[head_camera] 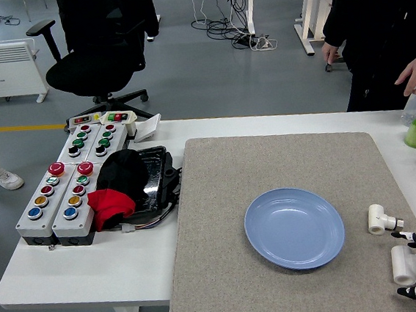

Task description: Pick pipe place plate twice

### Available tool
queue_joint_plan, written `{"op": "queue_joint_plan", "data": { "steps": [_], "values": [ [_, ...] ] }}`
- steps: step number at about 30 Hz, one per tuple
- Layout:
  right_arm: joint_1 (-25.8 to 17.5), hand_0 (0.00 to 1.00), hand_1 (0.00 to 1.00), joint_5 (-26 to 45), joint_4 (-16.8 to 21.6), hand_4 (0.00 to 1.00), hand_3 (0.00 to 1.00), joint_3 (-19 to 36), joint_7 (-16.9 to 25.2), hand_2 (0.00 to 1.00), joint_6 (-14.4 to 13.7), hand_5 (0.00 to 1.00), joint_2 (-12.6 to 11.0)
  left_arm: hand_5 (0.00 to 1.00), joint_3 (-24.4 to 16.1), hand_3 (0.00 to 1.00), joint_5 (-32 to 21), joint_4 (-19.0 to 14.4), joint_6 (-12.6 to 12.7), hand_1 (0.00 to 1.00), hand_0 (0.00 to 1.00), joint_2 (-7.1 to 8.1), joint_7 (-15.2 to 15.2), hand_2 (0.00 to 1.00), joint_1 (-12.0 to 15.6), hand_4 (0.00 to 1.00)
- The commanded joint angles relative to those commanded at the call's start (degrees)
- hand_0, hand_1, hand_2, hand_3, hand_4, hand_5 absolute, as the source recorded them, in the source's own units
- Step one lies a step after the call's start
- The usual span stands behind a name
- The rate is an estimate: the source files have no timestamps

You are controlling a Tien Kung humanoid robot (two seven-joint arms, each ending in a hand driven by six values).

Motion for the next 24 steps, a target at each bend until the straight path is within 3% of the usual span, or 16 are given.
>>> {"op": "queue_joint_plan", "data": {
  "steps": [1, 2, 7, 8, 13, 14, 19, 20, 24],
  "values": [
    [0.25, 0.933, 0.885, -0.36, -0.48, 0.903, 0.937, -0.26, 0.5, 0.936, -0.18, 0.416, 0.13, 0.998, -0.01, 0.559, -0.02, 0.0, 0.01, 0.636, 0.654, -0.01, 0.0, 0.641, 0.01, 0.389],
    [0.48, 0.812, 0.806, -0.68, -0.97, 0.895, 0.891, -0.51, 1.02, 0.86, -0.37, 0.395, 0.26, 0.998, -0.01, 0.559, -0.04, 0.01, 0.03, 0.636, 0.654, -0.02, 0.0, 0.641, 0.02, 0.389],
    [1.33, 0.812, 0.806, -2.77, -2.46, 0.895, 0.891, -1.15, 2.37, 0.86, -0.71, 0.395, 0.6, 0.998, 0.05, 0.559, -0.06, 0.01, 0.06, 0.636, 0.654, -0.05, -0.02, 0.641, -0.03, 0.389],
    [1.44, 0.64, 0.688, -2.92, -2.65, 0.864, 0.818, -1.23, 2.54, 0.736, -0.74, 0.332, 0.63, 0.998, 0.05, 0.558, -0.08, 0.01, 0.07, 0.637, 0.654, -0.05, -0.02, 0.641, -0.03, 0.388],
    [2.22, 0.64, 0.688, -3.9, -4.14, 0.864, 0.818, -2.03, 3.33, 0.736, -1.13, 0.332, 0.99, 0.998, -0.05, 0.558, 0.03, -0.02, -0.02, 0.637, 0.654, -0.1, 0.04, 0.641, -0.03, 0.388],
    [2.34, 0.497, 0.601, -4.0, -4.45, 0.832, 0.772, -2.2, 3.48, 0.658, -1.26, 0.287, 1.14, 0.998, -0.07, 0.558, 0.04, -0.02, -0.03, 0.637, 0.654, -0.09, 0.05, 0.641, -0.04, 0.388],
    [2.91, 0.497, 0.601, -3.89, -5.73, 0.832, 0.772, -2.21, 3.64, 0.658, -1.68, 0.287, 1.78, 0.998, -0.07, 0.558, 0.07, 0.02, -0.1, 0.637, 0.654, -0.03, -0.04, 0.641, -0.31, 0.388],
    [3.14, 0.311, 0.462, -3.63, -6.16, 0.82, 0.736, -2.2, 3.84, 0.609, -1.98, 0.285, 1.89, 0.998, -0.07, 0.558, 0.1, 0.03, -0.11, 0.637, 0.653, -0.05, -0.08, 0.641, -0.4, 0.389],
    [3.44, 0.311, 0.462, -2.89, -6.95, 0.82, 0.736, -2.14, 4.72, 0.609, -2.94, 0.285, 2.04, 0.998, -0.18, 0.558, 0.25, 0.07, -0.1, 0.637, 0.653, -0.09, -0.14, 0.641, -0.53, 0.389]
  ]
}}
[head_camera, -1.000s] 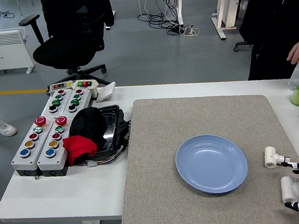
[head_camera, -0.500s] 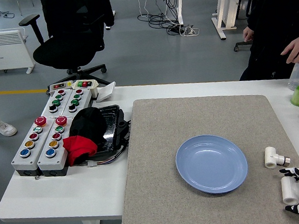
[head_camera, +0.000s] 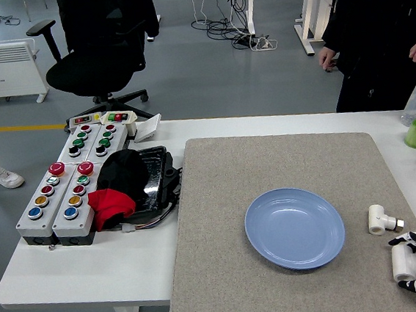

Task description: Pick pipe place plate twice

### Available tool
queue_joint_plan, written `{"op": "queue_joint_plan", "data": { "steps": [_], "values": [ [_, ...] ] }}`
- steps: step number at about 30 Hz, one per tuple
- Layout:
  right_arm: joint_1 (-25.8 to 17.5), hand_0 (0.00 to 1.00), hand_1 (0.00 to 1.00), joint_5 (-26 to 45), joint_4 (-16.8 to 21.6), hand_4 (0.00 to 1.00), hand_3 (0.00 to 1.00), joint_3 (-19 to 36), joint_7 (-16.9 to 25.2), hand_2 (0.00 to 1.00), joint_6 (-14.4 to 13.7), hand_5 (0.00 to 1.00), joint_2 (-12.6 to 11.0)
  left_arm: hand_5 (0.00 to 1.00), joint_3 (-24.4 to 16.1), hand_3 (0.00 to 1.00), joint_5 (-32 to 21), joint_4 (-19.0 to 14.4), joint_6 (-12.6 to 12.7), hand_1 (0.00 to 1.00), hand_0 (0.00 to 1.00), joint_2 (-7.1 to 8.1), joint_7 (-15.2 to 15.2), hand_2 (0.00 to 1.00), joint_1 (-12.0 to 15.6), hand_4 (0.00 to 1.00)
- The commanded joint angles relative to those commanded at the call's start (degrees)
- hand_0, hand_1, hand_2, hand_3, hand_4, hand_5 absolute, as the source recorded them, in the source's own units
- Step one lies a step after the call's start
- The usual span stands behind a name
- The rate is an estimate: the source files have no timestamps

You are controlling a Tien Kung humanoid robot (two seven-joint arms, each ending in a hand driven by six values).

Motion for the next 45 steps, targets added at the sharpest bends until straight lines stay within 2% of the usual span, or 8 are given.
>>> {"op": "queue_joint_plan", "data": {
  "steps": [2, 16, 22, 32, 39, 43, 44, 45],
  "values": [
    [0.11, 0.195, 0.364, 0.31, -0.2, 0.823, 0.704, 0.0, 0.45, 0.563, -0.53, 0.294, 0.07, 0.998, -0.08, 0.558, 0.01, 0.03, 0.06, 0.637, 0.654, -0.02, -0.04, 0.641, -0.02, 0.39],
    [3.26, 0.167, 0.332, 1.62, 4.3, 0.796, 0.687, -0.19, 0.7, 0.542, -1.87, 0.269, 1.03, 0.998, 0.41, 0.559, -0.79, -0.08, 0.16, 0.637, 0.653, -0.24, 0.19, 0.641, 0.18, 0.39],
    [12.74, 0.156, 0.328, 0.5, 2.61, 0.786, 0.681, -6.42, 0.26, 0.54, -2.75, 0.259, 5.69, 0.998, 0.69, 0.558, -1.21, -0.19, 0.04, 0.637, 0.653, -0.29, 0.38, 0.641, 0.58, 0.39],
    [27.56, 0.202, 0.372, 0.47, -7.91, 0.776, 0.691, -21.43, 1.15, 0.544, -5.49, 0.257, 15.77, 0.998, 1.52, 0.558, -2.13, -0.13, 0.21, 0.637, 0.652, -0.44, -0.06, 0.641, 0.88, 0.391],
    [32.23, 0.276, 0.434, -2.77, -14.28, 0.78, 0.748, -28.73, -0.41, 0.603, -14.94, 0.265, 21.5, 0.998, 1.7, 0.558, -2.41, -0.01, 0.45, 0.637, 0.652, -0.35, -0.38, 0.64, 0.77, 0.391],
    [32.96, 0.276, 0.434, -2.2, -16.07, 0.78, 0.748, -30.01, -3.13, 0.603, -14.99, 0.265, 23.1, 0.998, 1.53, 0.558, -2.14, 0.03, 0.49, 0.637, 0.652, -0.27, -0.47, 0.64, 0.66, 0.391],
    [32.94, 0.868, 0.858, -1.6, -16.27, 0.818, 0.993, -30.26, -3.52, 0.998, -15.17, 0.357, 23.24, 0.998, 1.47, 0.559, -2.05, 0.03, 0.49, 0.637, 0.653, -0.24, -0.47, 0.641, 0.64, 0.392],
    [32.82, 0.868, 0.858, -0.5, -16.47, 0.818, 0.993, -30.54, -3.97, 0.998, -15.59, 0.357, 23.38, 0.998, 1.39, 0.559, -1.91, 0.02, 0.47, 0.637, 0.653, -0.21, -0.47, 0.641, 0.63, 0.392]
  ]
}}
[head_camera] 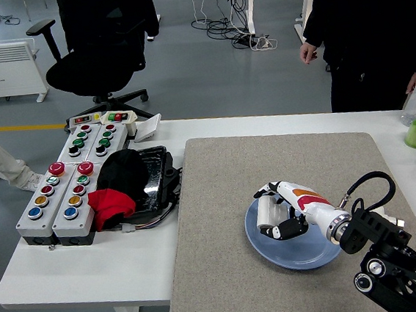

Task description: Pick pipe place plate twice

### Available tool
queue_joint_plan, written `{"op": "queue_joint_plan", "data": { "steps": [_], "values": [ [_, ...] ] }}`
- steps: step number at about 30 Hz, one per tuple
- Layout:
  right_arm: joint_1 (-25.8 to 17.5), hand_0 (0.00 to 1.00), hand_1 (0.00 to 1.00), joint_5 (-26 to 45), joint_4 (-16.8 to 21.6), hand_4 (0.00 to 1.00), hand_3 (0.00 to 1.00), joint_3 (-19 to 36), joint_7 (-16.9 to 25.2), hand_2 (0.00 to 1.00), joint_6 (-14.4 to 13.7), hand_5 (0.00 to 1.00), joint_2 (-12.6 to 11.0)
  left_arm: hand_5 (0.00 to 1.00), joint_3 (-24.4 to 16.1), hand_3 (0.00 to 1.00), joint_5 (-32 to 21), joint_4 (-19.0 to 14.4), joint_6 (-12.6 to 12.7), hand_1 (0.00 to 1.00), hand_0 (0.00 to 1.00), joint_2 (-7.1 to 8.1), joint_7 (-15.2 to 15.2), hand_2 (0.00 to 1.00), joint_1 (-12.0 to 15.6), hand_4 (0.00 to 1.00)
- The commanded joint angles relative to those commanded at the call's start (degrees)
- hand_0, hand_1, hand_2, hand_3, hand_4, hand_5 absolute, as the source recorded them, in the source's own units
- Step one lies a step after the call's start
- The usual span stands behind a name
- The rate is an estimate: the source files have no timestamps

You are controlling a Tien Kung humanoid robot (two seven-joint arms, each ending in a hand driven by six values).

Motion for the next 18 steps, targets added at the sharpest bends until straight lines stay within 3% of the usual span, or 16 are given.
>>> {"op": "queue_joint_plan", "data": {
  "steps": [4, 5, 7, 11, 18],
  "values": [
    [-0.67, 0.868, 0.858, 3.18, -0.87, 0.818, 0.993, -0.88, 0.05, 0.998, -1.19, 0.357, 0.37, 0.998, -0.21, 0.559, 0.18, 0.0, 0.09, 0.637, 0.653, 0.05, 0.04, 0.641, 0.08, 0.392],
    [-0.9, 0.966, 0.933, 4.12, -1.18, 0.82, 0.998, -1.03, 0.52, 0.998, -1.84, 0.383, 0.5, 0.998, -0.29, 0.56, 0.51, -0.01, -0.05, 0.635, 0.653, 0.11, 0.07, 0.64, 0.07, 0.392],
    [-1.11, 0.966, 0.933, 4.9, -1.11, 0.82, 0.998, -0.84, 1.15, 0.998, -2.76, 0.383, 0.52, 0.998, -0.55, 0.56, 0.88, -0.04, -0.12, 0.635, 0.653, 0.15, 0.17, 0.64, 0.02, 0.392],
    [-1.55, 0.993, 0.947, 6.24, 0.69, 0.826, 0.998, 1.28, 3.29, 0.998, -5.24, 0.395, -0.09, 0.998, -1.27, 0.561, 1.66, 0.02, -0.17, 0.634, 0.653, 0.31, 0.15, 0.639, -0.01, 0.391],
    [-2.84, 0.992, 0.944, 5.6, 5.58, 0.824, 0.998, 8.13, 4.75, 0.998, -5.72, 0.401, -3.07, 0.998, -1.28, 0.559, 1.65, 0.16, 0.08, 0.635, 0.653, 0.64, -0.11, 0.638, -0.23, 0.392]
  ]
}}
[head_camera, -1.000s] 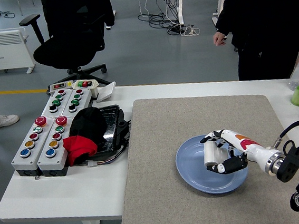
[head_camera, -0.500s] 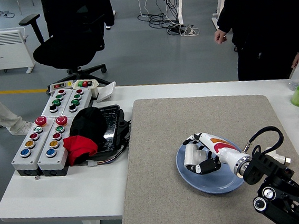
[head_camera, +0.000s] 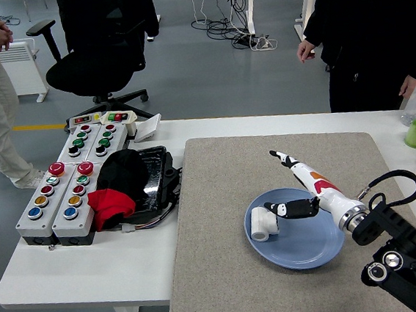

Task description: Pick pipe place plate twice

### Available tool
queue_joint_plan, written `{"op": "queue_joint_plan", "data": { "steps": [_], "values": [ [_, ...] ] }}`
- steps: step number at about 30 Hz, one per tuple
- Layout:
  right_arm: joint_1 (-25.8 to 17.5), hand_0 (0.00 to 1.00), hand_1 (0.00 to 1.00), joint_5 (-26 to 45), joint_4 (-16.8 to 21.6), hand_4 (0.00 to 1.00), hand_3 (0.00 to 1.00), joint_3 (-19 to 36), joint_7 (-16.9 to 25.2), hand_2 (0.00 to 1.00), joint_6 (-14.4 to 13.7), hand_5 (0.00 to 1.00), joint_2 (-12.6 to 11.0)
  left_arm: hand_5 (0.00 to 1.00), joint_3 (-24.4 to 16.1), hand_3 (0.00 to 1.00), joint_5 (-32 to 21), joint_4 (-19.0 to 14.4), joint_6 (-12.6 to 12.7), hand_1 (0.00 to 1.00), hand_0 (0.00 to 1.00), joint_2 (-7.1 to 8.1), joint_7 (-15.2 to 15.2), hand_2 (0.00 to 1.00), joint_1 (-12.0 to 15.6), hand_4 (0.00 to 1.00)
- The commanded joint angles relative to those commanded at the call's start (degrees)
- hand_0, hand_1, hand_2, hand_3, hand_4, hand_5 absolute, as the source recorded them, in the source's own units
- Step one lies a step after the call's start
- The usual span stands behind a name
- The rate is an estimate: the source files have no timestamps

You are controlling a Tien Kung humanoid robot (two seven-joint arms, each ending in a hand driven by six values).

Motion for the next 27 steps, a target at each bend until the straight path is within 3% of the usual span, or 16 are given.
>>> {"op": "queue_joint_plan", "data": {
  "steps": [3, 7, 12, 15, 27],
  "values": [
    [-0.58, 0.992, 0.944, -0.58, 0.78, 0.824, 0.998, 4.11, 0.1, 0.998, 0.7, 0.401, -1.95, 0.998, -0.16, 0.559, 0.16, 0.01, 0.01, 0.635, 0.653, -0.01, 0.04, 0.638, -0.09, 0.392],
    [-1.35, 0.983, 0.929, -1.46, -0.99, 0.823, 0.998, 7.49, -1.21, 0.998, 2.17, 0.396, -4.96, 0.998, -0.25, 0.559, 0.34, 0.0, -0.13, 0.635, 0.653, 0.04, 0.01, 0.638, -0.29, 0.392],
    [-6.22, 0.976, 0.923, 0.35, -2.03, 0.842, 0.998, 12.63, -1.11, 0.998, 4.04, 0.437, -11.23, 0.998, 0.27, 0.56, -1.26, 0.26, 0.6, 0.635, 0.653, 0.23, -0.56, 0.639, -0.77, 0.396],
    [-8.2, 0.976, 0.923, 2.23, -2.88, 0.842, 0.998, 13.28, 0.31, 0.998, 5.25, 0.437, -13.37, 0.998, 0.31, 0.56, -1.12, 0.3, 0.48, 0.635, 0.653, 0.25, -0.65, 0.639, -0.78, 0.396],
    [-10.18, 0.961, 0.907, 7.79, -6.61, 0.841, 0.998, 9.55, 8.04, 0.997, 7.51, 0.454, -14.21, 0.998, 0.11, 0.56, -0.53, 0.21, 0.11, 0.636, 0.653, 0.04, -0.41, 0.638, -0.4, 0.396]
  ]
}}
